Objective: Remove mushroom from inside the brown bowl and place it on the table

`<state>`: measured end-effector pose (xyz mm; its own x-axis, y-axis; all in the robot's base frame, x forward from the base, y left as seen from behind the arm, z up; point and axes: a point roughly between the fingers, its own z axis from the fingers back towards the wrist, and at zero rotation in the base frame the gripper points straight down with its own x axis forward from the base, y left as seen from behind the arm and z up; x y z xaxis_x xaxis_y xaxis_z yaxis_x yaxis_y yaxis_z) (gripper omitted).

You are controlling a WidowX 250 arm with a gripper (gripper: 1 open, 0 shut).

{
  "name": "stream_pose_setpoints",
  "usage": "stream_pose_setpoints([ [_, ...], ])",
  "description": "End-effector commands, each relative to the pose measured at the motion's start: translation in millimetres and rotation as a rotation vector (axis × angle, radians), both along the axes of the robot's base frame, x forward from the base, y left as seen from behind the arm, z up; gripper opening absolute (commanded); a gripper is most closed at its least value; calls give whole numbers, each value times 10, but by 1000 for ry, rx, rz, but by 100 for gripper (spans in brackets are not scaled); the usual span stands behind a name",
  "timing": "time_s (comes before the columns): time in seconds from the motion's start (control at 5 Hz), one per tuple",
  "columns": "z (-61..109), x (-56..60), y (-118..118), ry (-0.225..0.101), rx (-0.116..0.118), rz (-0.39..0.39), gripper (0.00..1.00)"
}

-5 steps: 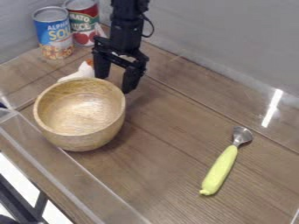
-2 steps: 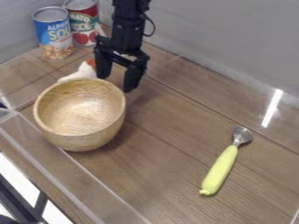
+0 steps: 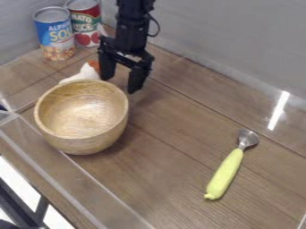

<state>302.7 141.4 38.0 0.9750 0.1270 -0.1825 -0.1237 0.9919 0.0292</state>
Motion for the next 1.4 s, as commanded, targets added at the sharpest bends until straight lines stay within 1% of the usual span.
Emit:
stream_pose_setpoints([
  [0.0,140,81,78,-48,19,9,100],
  [1.0,131,142,109,-42,13,16,100],
  [1.2,158,154,114,-41,11,18,100],
])
